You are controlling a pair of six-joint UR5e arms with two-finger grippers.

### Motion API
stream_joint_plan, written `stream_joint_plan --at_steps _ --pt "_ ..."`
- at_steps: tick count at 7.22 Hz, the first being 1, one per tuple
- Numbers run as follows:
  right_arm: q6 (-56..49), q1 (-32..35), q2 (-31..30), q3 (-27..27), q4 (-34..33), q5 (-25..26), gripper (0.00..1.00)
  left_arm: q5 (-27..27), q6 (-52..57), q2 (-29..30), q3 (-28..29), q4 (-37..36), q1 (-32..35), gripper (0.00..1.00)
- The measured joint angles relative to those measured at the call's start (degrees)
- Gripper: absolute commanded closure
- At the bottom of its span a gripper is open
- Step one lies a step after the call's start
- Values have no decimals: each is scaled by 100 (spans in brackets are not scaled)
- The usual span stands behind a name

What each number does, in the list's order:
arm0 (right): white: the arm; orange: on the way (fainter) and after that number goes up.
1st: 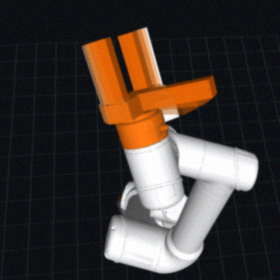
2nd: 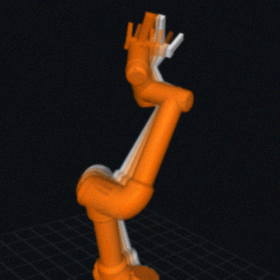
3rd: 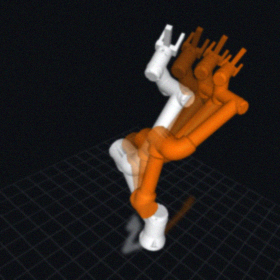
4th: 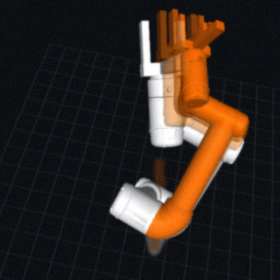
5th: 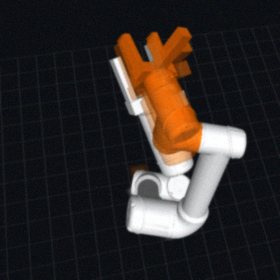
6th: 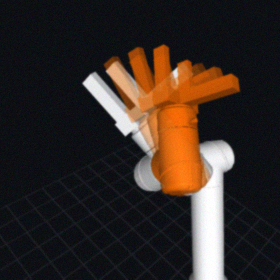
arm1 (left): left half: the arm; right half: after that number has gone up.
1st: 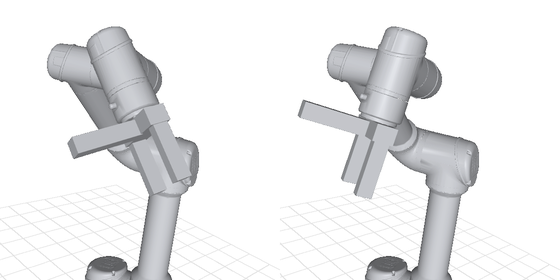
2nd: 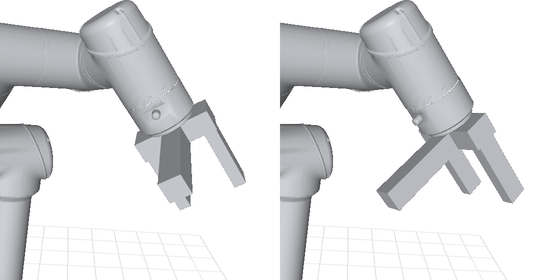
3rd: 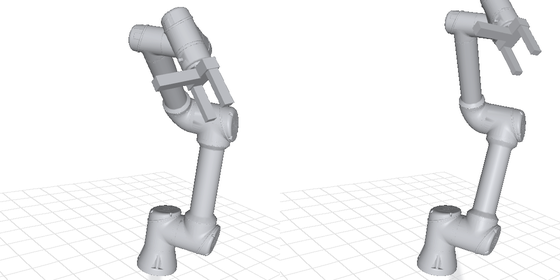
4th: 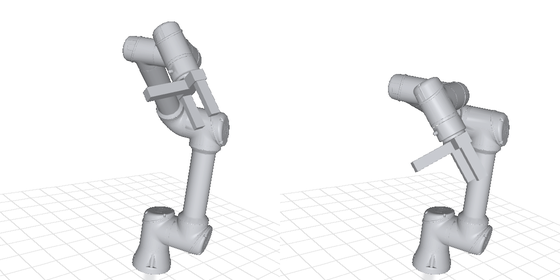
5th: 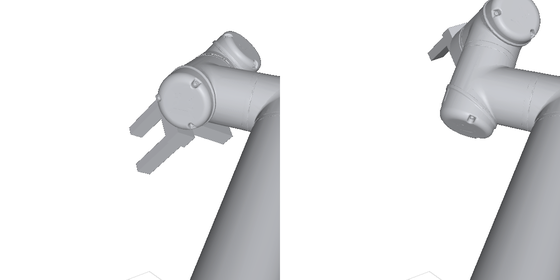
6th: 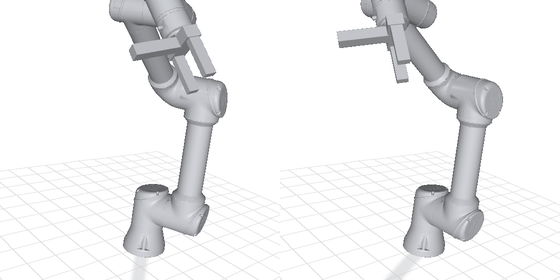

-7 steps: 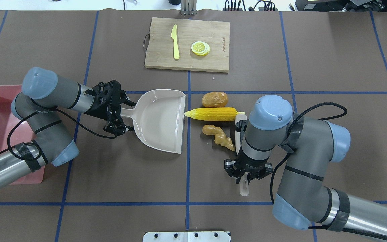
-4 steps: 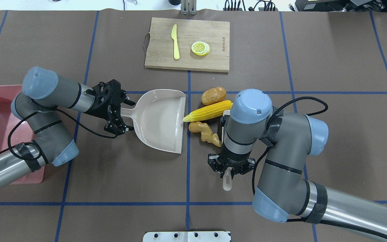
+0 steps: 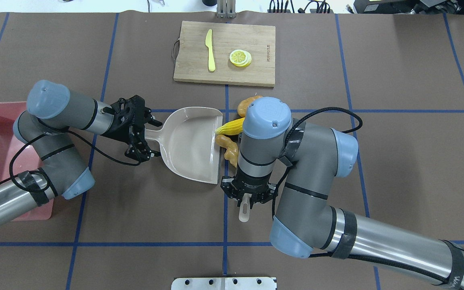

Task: Sweep and dump trash into bin
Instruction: 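Sweep the ginger root into the dustpan with the right gripper's brush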

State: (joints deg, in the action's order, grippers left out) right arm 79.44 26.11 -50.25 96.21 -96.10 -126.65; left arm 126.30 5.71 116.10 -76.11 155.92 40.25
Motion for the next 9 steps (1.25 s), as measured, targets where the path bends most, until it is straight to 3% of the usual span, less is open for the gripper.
stream_joint_plan --at_steps 9 --pt "829 -80 739 -535 791 -218 100 -9 0 0 0 -9 0 3"
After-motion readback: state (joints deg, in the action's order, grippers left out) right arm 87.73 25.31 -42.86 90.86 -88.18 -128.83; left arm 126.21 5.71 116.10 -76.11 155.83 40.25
